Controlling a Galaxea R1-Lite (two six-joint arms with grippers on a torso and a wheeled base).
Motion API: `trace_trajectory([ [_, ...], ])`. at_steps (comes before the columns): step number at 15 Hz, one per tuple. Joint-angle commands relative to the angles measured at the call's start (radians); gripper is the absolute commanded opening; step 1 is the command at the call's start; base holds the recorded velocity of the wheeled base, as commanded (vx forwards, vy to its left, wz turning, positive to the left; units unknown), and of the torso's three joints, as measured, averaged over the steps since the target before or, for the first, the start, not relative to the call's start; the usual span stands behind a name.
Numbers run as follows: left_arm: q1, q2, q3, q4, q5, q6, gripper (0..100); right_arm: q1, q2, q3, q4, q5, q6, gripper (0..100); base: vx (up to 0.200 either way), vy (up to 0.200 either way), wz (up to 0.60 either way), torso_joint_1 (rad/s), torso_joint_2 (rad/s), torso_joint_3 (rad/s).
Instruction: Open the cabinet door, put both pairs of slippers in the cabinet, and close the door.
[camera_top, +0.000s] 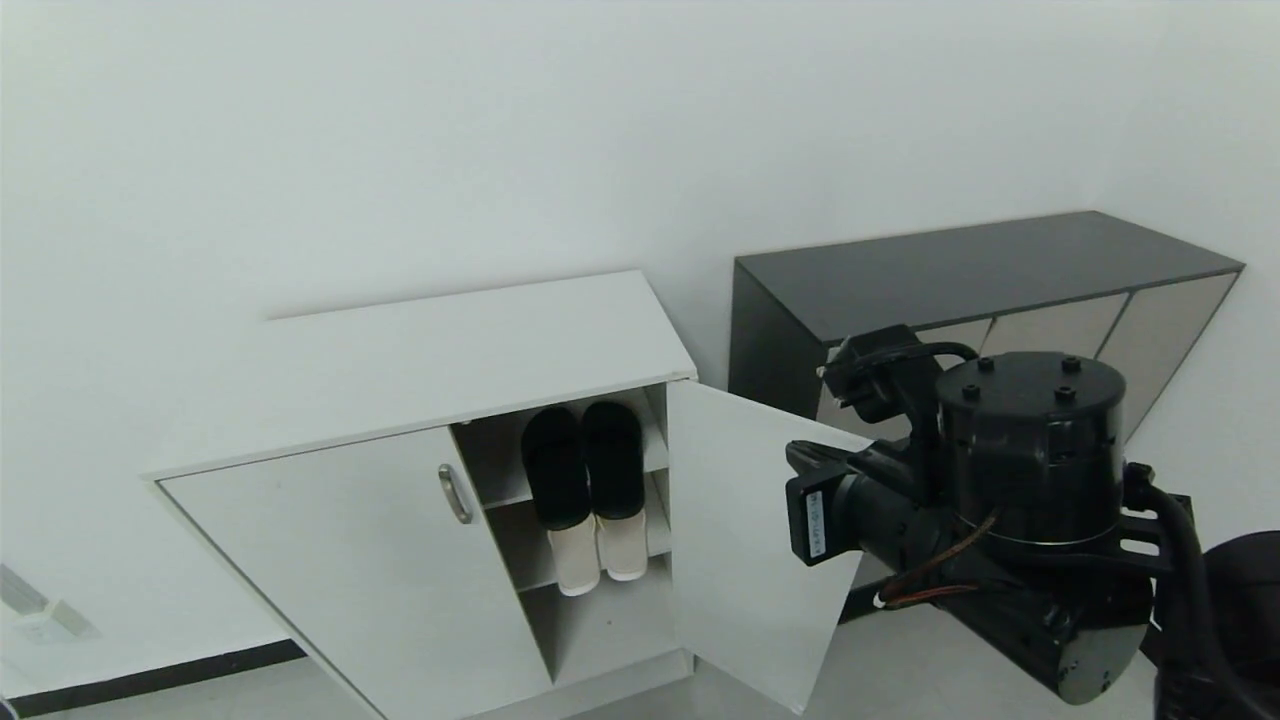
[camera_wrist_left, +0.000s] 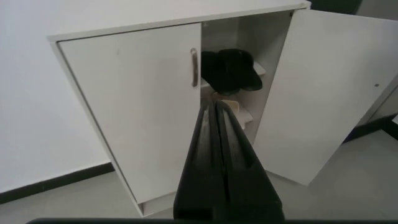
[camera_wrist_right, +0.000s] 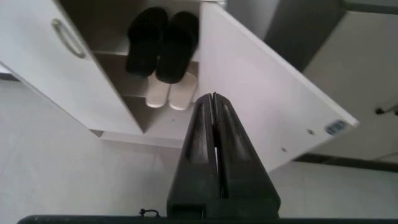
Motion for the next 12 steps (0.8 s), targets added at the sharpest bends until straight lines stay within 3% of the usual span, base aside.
trace_trajectory([
  [1, 0.0, 0.0, 0.0, 0.0, 0.0, 0.0, 0, -0.015, 0.003, -0.002, 0.0, -0.001, -0.001, 0, 0.0, 0.0, 0.0, 0.0, 0.0, 0.0],
  [5, 0.0, 0.0, 0.0, 0.0, 0.0, 0.0, 0, -0.021, 0.003, -0.001, -0.007, 0.001, -0.008, 0, 0.0, 0.0, 0.0, 0.0, 0.0, 0.0],
  [11, 0.0, 0.0, 0.0, 0.0, 0.0, 0.0, 0, -0.037, 0.009, 0.009, -0.017, 0.002, -0.018, 0, -0.2, 0.0, 0.0, 0.004, 0.0, 0.0],
  [12, 0.0, 0.0, 0.0, 0.0, 0.0, 0.0, 0, -0.05, 0.01, 0.009, -0.017, 0.002, -0.021, 0, 0.0, 0.0, 0.0, 0.0, 0.0, 0.0],
])
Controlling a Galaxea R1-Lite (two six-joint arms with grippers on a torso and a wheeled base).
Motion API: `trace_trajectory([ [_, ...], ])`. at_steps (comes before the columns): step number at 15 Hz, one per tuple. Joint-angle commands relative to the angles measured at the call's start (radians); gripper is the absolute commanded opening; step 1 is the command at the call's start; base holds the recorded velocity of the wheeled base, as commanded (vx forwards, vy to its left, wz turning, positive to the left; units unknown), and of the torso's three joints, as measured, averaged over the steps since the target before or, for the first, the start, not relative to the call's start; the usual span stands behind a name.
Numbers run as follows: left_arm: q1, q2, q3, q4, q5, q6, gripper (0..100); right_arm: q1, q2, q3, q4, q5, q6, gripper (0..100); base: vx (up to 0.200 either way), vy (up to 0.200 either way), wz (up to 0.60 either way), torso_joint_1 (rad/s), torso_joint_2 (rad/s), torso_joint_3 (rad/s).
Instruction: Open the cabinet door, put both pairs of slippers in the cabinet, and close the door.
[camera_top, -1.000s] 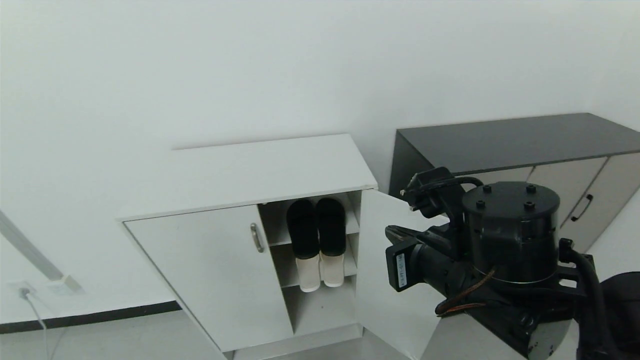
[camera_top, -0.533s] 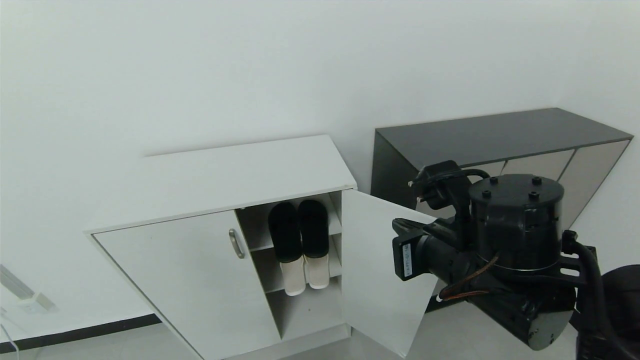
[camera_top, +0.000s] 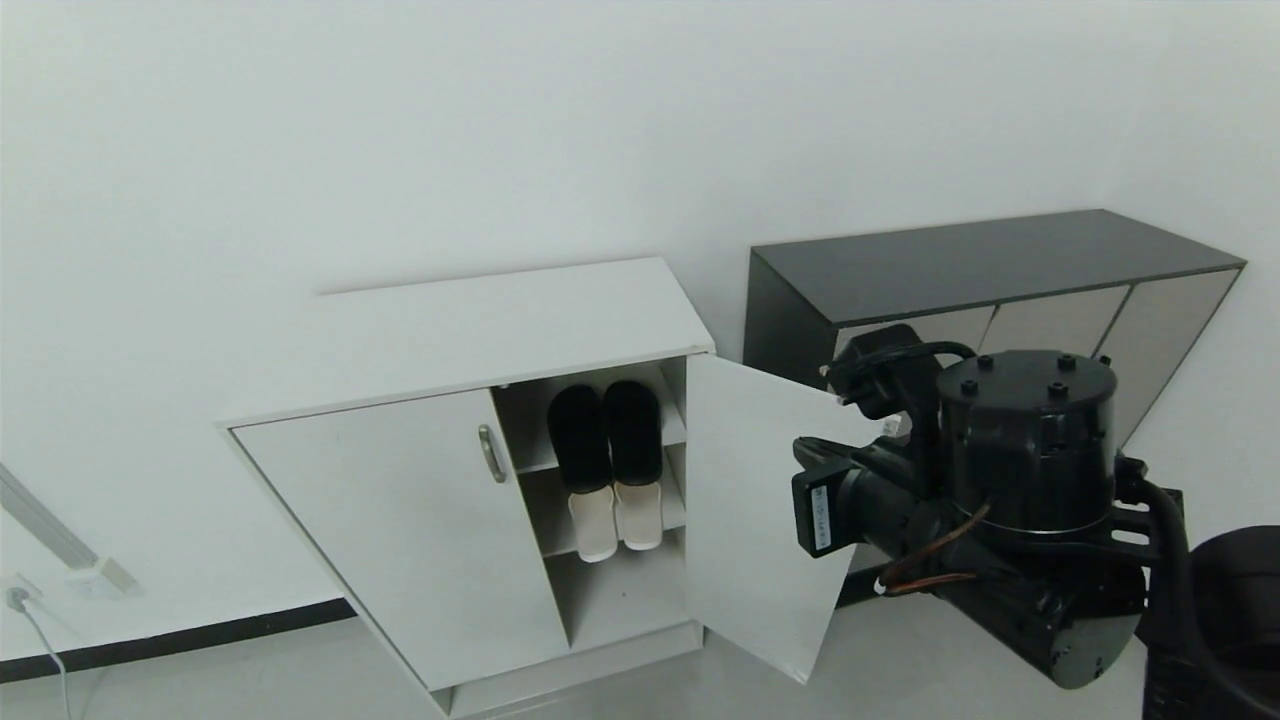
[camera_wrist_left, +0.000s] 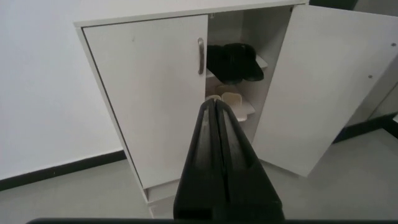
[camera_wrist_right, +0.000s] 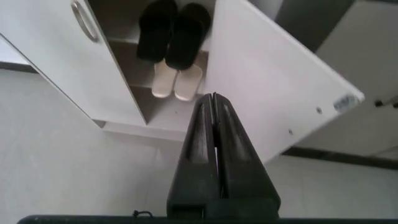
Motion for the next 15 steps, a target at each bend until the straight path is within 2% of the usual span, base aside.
trace_trajectory([
  [1, 0.0, 0.0, 0.0, -0.001, 0.0, 0.0, 0, -0.013, 0.01, -0.001, 0.0, 0.0, -0.001, 0, 0.0, 0.0, 0.0, 0.0, 0.0, 0.0],
  [5, 0.0, 0.0, 0.0, 0.0, 0.0, 0.0, 0, -0.082, 0.033, -0.015, -0.022, 0.011, -0.033, 0, 0.0, 0.0, 0.0, 0.0, 0.0, 0.0],
  [7, 0.0, 0.0, 0.0, 0.0, 0.0, 0.0, 0, -0.161, 0.041, -0.089, -0.005, 0.07, -0.034, 0, 0.0, 0.0, 0.0, 0.0, 0.0, 0.0],
  [8, 0.0, 0.0, 0.0, -0.001, 0.0, 0.0, 0, -0.23, 0.064, -0.153, 0.052, 0.098, -0.036, 0, 0.0, 0.0, 0.0, 0.0, 0.0, 0.0],
  [9, 0.0, 0.0, 0.0, -0.001, 0.0, 0.0, 0, -0.25, 0.071, -0.179, 0.078, 0.112, -0.036, 0, 0.0, 0.0, 0.0, 0.0, 0.0, 0.0],
  [10, 0.0, 0.0, 0.0, 0.0, 0.0, 0.0, 0, -0.308, 0.105, -0.244, 0.126, 0.17, -0.027, 0, 0.0, 0.0, 0.0, 0.0, 0.0, 0.0],
  [15, 0.0, 0.0, 0.0, 0.0, 0.0, -0.001, 0, -0.411, 0.241, -0.331, 0.126, 0.228, -0.024, 0, 0.0, 0.0, 0.0, 0.0, 0.0, 0.0],
])
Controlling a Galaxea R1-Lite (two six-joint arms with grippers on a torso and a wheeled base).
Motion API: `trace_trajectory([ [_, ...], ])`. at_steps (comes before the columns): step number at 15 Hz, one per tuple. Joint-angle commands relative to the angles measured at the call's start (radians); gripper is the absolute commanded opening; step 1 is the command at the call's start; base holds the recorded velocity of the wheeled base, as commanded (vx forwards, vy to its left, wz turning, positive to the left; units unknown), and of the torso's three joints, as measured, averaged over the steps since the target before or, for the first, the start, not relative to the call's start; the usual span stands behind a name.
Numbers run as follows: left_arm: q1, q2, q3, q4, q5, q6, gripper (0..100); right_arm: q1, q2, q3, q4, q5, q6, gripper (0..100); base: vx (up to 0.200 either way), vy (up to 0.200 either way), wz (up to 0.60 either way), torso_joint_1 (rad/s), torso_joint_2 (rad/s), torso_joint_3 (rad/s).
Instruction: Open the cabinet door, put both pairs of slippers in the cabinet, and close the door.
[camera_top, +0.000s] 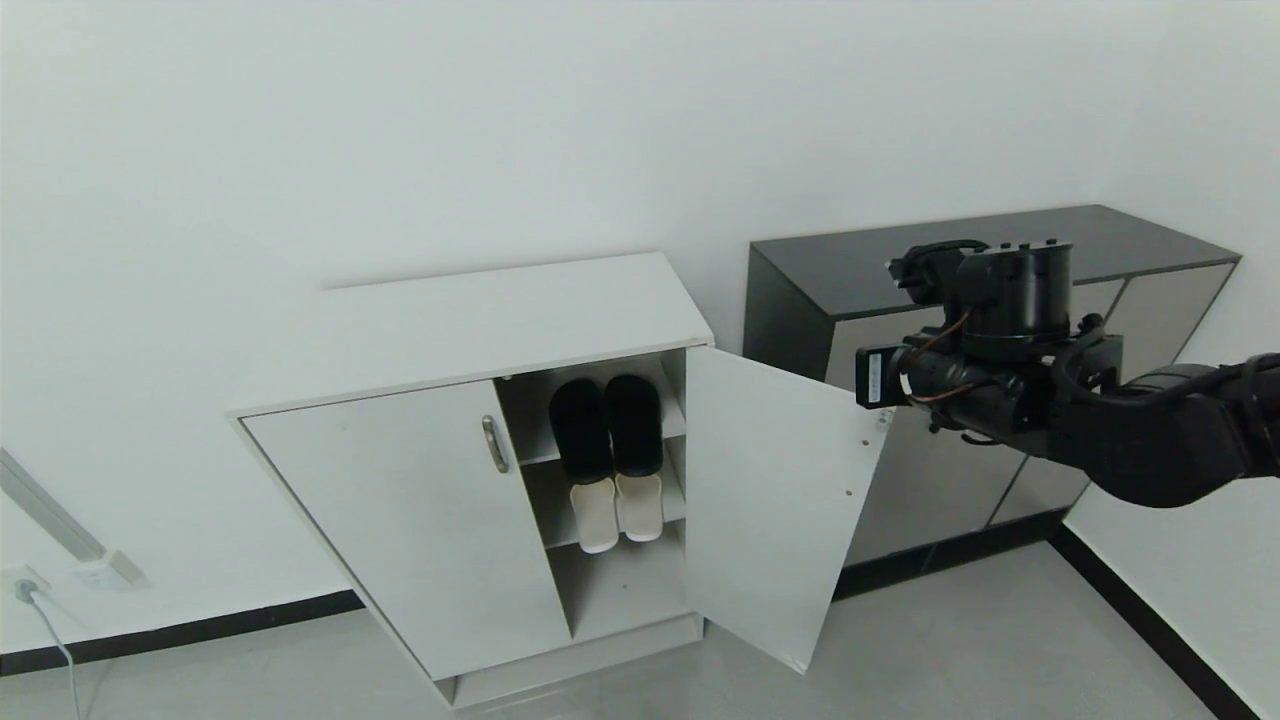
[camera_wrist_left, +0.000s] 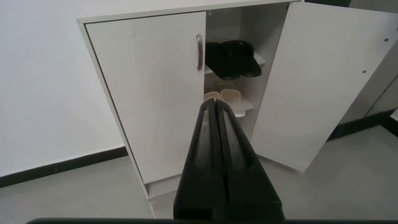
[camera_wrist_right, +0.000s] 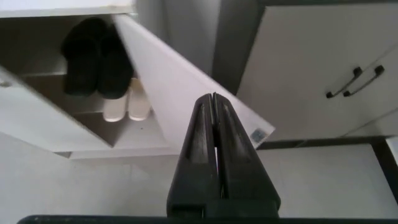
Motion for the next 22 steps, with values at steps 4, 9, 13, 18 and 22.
trace_trajectory([
  [4, 0.0, 0.0, 0.0, -0.001, 0.0, -0.001, 0, -0.064, 0.146, -0.069, -0.031, 0.027, 0.015, 0, 0.0, 0.0, 0.0, 0.0, 0.0, 0.0],
  [9, 0.0, 0.0, 0.0, -0.001, 0.0, -0.003, 0, -0.11, 0.226, -0.118, -0.046, 0.044, 0.016, 0, 0.0, 0.0, 0.0, 0.0, 0.0, 0.0],
  [13, 0.0, 0.0, 0.0, -0.001, 0.0, -0.003, 0, -0.119, 0.267, -0.148, -0.066, 0.043, 0.016, 0, 0.0, 0.0, 0.0, 0.0, 0.0, 0.0],
  [18, 0.0, 0.0, 0.0, 0.0, 0.0, -0.003, 0, -0.128, 0.285, -0.161, -0.066, 0.043, 0.015, 0, 0.0, 0.0, 0.0, 0.0, 0.0, 0.0],
  [22, 0.0, 0.0, 0.0, 0.0, 0.0, -0.003, 0, -0.128, 0.278, -0.151, -0.062, 0.043, 0.015, 0, 0.0, 0.0, 0.0, 0.0, 0.0, 0.0],
])
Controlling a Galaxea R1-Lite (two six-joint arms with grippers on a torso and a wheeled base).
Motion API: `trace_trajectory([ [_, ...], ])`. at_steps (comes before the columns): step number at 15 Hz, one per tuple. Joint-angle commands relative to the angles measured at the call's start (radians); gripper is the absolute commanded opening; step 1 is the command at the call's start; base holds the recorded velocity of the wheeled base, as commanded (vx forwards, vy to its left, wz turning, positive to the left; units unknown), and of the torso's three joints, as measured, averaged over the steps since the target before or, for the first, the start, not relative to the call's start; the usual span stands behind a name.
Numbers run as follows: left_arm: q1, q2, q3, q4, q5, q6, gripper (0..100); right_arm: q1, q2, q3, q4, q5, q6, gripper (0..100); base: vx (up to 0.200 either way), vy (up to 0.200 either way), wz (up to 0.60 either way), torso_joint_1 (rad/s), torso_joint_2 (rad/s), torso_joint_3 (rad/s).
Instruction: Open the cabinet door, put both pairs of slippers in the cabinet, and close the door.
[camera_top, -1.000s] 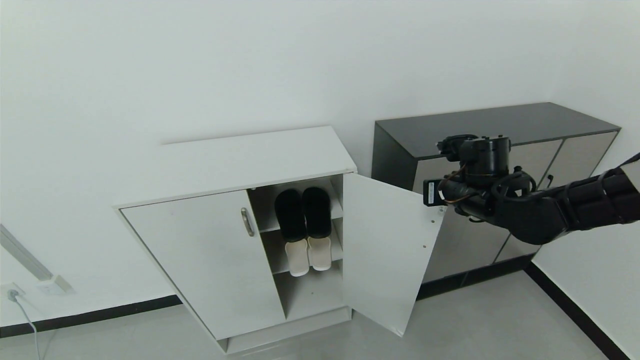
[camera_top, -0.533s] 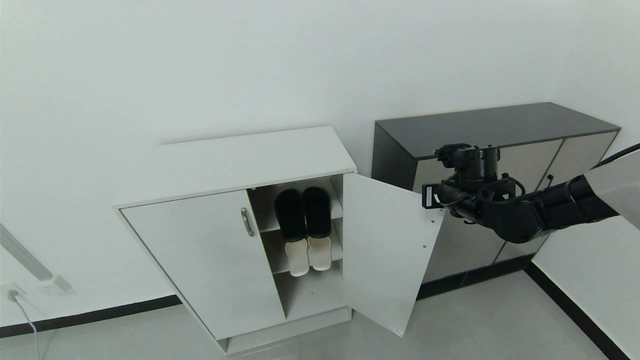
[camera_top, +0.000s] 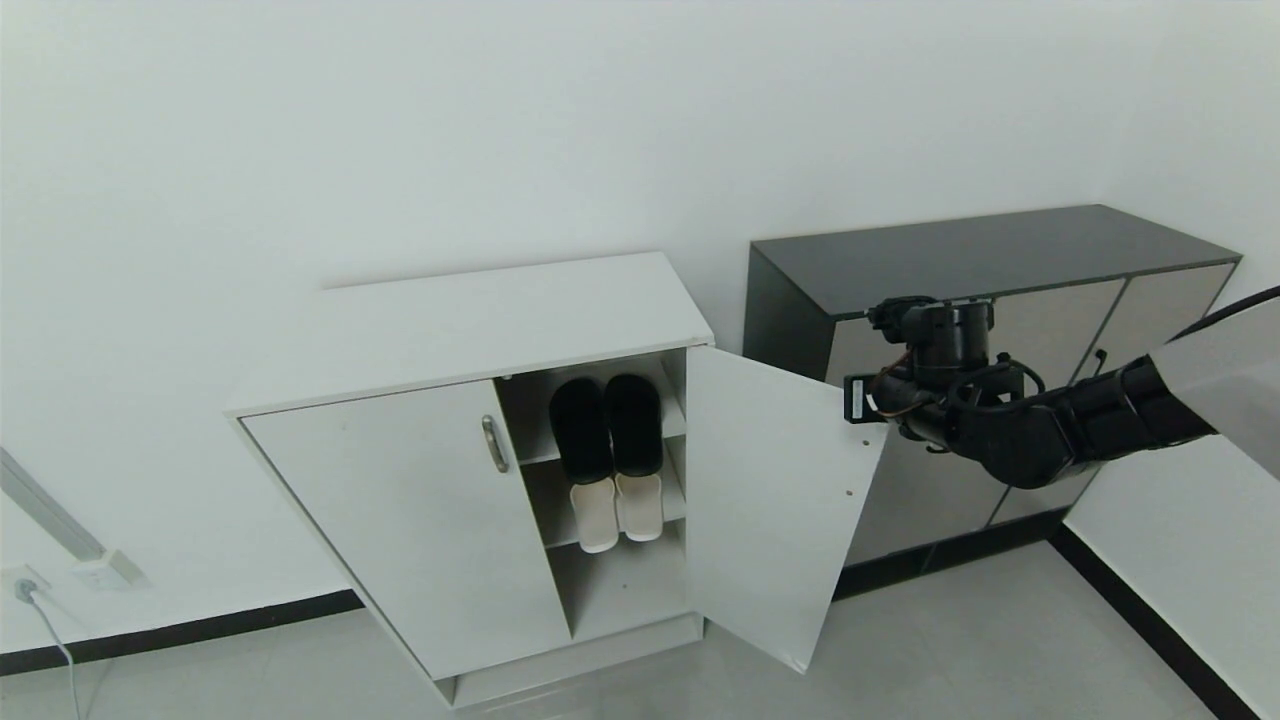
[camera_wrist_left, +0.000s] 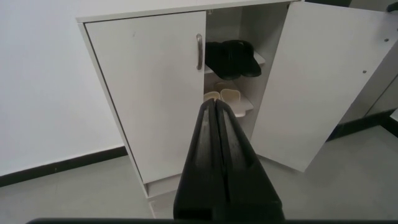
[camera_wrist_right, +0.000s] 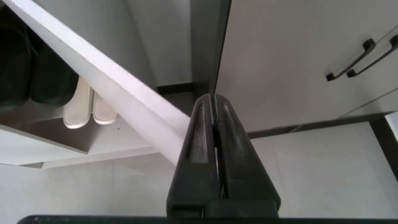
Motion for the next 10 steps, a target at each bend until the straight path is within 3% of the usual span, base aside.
trace_trajectory([
  [1, 0.0, 0.0, 0.0, 0.0, 0.0, 0.0, 0, 0.0, -0.016, 0.018, 0.001, 0.0, 0.0, 0, 0.0, 0.0, 0.0, 0.0, 0.0, 0.0],
  [6, 0.0, 0.0, 0.0, 0.0, 0.0, 0.001, 0, 0.06, -0.123, 0.146, -0.006, 0.001, 0.001, 0, 0.0, 0.0, 0.0, 0.0, 0.0, 0.0],
  [10, 0.0, 0.0, 0.0, 0.0, 0.0, 0.001, 0, 0.216, -0.211, 0.285, -0.044, 0.0, 0.031, 0, 0.0, 0.0, 0.0, 0.0, 0.0, 0.0],
])
